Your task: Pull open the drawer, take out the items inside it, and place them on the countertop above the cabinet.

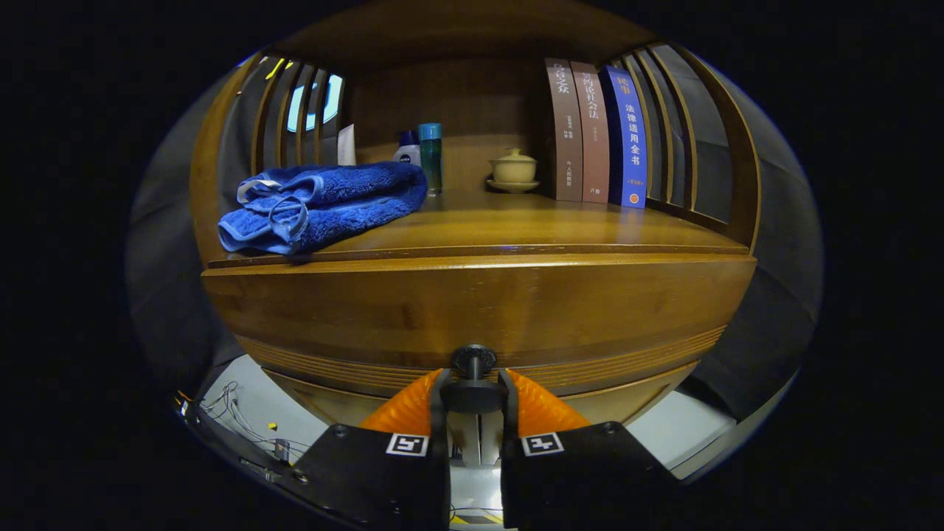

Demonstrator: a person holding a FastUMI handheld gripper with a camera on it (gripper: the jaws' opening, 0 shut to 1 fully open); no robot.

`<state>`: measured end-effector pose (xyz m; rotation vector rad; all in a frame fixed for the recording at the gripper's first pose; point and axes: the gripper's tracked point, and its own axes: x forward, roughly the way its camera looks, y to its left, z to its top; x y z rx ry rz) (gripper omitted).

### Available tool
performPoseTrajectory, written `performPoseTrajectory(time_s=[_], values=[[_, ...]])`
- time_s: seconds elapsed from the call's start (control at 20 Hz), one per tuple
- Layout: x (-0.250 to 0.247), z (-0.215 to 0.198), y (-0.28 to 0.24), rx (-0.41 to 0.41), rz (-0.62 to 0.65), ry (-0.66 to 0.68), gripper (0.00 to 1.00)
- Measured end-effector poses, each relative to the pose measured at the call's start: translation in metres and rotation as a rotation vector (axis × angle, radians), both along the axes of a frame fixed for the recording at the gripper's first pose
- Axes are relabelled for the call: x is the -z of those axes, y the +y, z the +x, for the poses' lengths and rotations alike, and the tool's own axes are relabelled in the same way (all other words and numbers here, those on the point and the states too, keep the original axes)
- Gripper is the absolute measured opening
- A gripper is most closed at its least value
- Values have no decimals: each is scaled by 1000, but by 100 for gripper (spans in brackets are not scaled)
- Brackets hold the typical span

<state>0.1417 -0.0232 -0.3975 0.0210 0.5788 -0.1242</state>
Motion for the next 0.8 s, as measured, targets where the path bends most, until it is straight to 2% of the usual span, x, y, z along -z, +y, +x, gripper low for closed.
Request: performPoseTrajectory(time_s=[0.25, 0.8], values=[[-2, -13, 2, 4, 7, 19, 31], [-18, -112, 10, 14, 36, 84, 31]])
